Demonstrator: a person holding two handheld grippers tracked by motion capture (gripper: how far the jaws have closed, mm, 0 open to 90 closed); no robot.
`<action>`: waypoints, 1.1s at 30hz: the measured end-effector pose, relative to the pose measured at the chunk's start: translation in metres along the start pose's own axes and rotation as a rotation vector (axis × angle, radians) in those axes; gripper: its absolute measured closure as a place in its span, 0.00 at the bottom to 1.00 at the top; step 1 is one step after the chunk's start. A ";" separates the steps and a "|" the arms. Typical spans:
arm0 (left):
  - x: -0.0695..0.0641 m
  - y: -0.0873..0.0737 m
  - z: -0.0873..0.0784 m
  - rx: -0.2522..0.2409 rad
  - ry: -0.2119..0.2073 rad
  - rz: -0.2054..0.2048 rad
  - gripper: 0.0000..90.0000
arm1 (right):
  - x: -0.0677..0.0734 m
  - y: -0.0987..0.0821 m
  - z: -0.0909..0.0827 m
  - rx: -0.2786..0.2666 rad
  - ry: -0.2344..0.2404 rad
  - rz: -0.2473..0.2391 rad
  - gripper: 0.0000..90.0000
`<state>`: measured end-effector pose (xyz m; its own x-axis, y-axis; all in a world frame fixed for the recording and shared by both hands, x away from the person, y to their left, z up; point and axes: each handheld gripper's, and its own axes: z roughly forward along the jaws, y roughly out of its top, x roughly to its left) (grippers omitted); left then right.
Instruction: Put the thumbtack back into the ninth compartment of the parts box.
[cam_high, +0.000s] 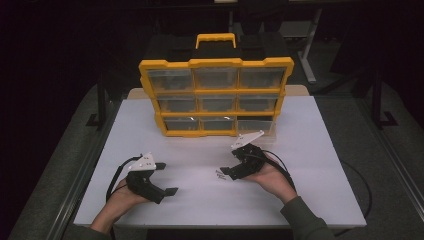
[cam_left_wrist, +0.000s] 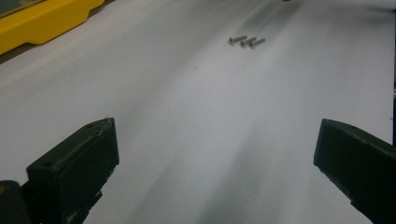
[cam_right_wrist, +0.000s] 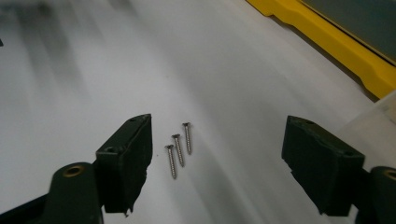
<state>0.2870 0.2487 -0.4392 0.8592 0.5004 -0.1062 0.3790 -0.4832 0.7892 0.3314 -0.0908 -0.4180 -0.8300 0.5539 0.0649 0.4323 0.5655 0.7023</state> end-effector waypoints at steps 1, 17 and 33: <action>0.000 0.000 0.000 0.000 0.001 0.001 0.00 | 0.000 0.001 0.001 0.001 0.001 0.002 0.29; 0.000 0.000 -0.001 -0.007 0.005 -0.002 0.00 | 0.003 0.014 0.017 0.062 0.039 -0.012 0.57; -0.001 0.000 0.000 -0.006 0.003 -0.001 0.00 | 0.006 0.015 0.037 0.134 0.074 -0.029 0.83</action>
<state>0.2863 0.2485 -0.4392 0.8577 0.5032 -0.1055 0.3779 -0.4780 0.7929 0.3459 -0.0567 -0.4334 -0.8645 0.4924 0.1014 0.4466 0.6596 0.6045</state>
